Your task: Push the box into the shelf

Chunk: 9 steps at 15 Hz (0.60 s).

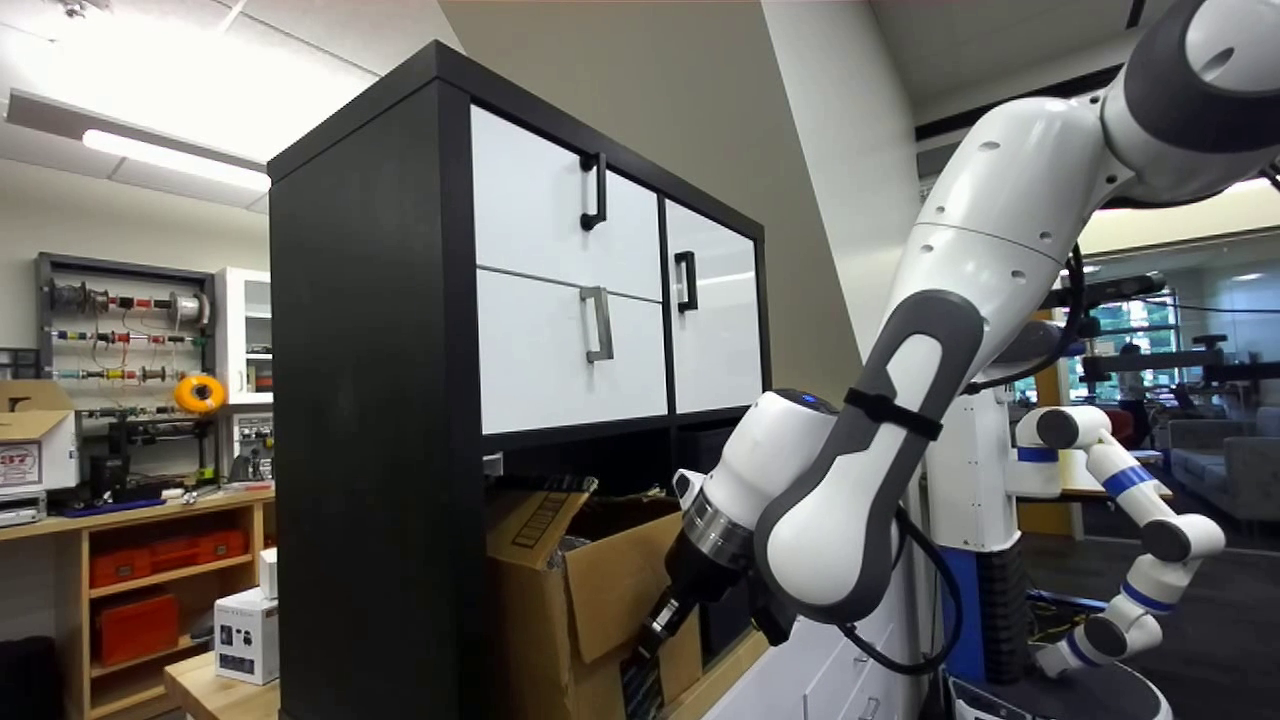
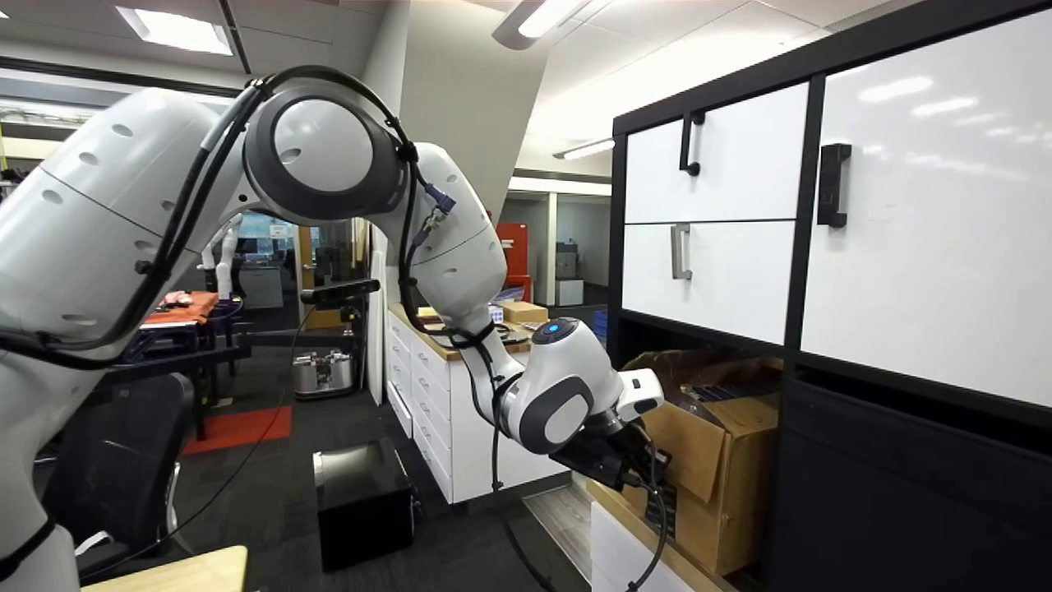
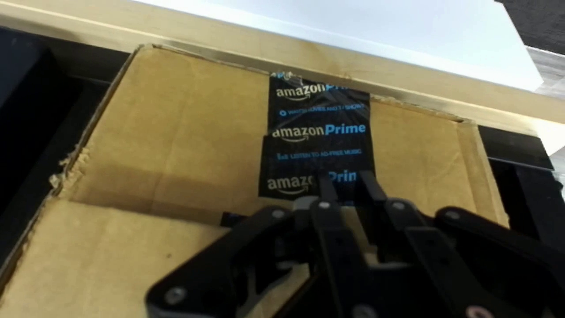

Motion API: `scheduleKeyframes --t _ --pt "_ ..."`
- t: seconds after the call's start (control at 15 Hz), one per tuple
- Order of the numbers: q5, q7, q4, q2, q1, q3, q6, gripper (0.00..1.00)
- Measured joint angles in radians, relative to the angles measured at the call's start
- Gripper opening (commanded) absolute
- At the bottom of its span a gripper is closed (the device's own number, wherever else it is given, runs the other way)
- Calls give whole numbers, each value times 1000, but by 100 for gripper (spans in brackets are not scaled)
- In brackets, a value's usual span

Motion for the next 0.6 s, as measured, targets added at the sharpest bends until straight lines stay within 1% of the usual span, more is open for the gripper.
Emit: scheduleKeyframes --t 0.27,0.47,0.6 --pt "-2 0 -42 -45 -3 3 -30 77" --pt "-1 4 -97 -118 -4 -11 -109 98" --pt "-1 18 -137 -177 -5 -24 -180 100"
